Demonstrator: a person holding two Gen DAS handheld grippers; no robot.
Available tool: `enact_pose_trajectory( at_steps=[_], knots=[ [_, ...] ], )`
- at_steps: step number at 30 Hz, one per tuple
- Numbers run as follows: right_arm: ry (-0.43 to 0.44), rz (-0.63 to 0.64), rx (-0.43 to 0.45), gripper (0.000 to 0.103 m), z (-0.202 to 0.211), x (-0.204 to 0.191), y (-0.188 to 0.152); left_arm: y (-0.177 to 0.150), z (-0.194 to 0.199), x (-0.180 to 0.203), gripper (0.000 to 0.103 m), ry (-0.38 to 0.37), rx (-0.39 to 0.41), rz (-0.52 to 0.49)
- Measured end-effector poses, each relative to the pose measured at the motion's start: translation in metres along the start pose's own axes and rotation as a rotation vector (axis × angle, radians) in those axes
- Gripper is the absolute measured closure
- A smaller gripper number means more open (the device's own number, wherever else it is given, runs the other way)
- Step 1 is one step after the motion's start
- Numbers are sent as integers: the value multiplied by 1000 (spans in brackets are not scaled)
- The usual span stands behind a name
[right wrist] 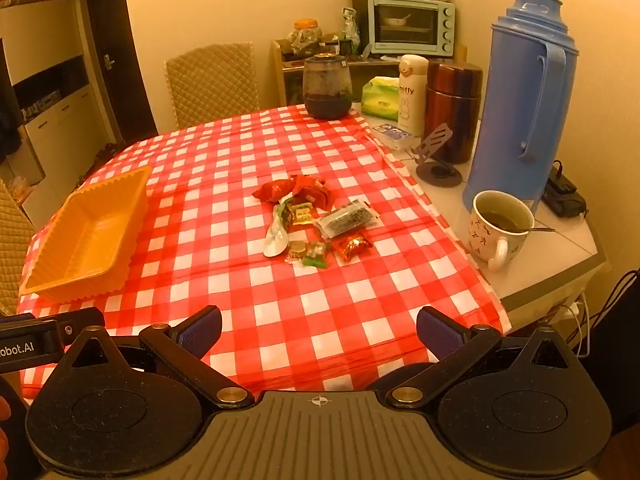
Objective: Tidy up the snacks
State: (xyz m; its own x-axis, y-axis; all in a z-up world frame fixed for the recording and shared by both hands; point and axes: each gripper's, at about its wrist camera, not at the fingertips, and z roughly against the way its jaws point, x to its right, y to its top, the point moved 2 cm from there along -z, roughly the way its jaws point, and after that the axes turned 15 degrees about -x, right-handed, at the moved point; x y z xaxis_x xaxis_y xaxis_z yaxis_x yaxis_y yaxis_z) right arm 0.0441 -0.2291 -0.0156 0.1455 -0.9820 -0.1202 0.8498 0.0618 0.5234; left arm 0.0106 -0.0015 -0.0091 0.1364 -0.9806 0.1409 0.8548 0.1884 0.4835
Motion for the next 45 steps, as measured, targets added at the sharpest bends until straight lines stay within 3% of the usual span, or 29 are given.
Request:
enact_pose_trajectory(
  at_steps=[45],
  knots=[
    [-3,0,3,0,2,3,1,-1,-2,3,0,6,-1,2]
  ],
)
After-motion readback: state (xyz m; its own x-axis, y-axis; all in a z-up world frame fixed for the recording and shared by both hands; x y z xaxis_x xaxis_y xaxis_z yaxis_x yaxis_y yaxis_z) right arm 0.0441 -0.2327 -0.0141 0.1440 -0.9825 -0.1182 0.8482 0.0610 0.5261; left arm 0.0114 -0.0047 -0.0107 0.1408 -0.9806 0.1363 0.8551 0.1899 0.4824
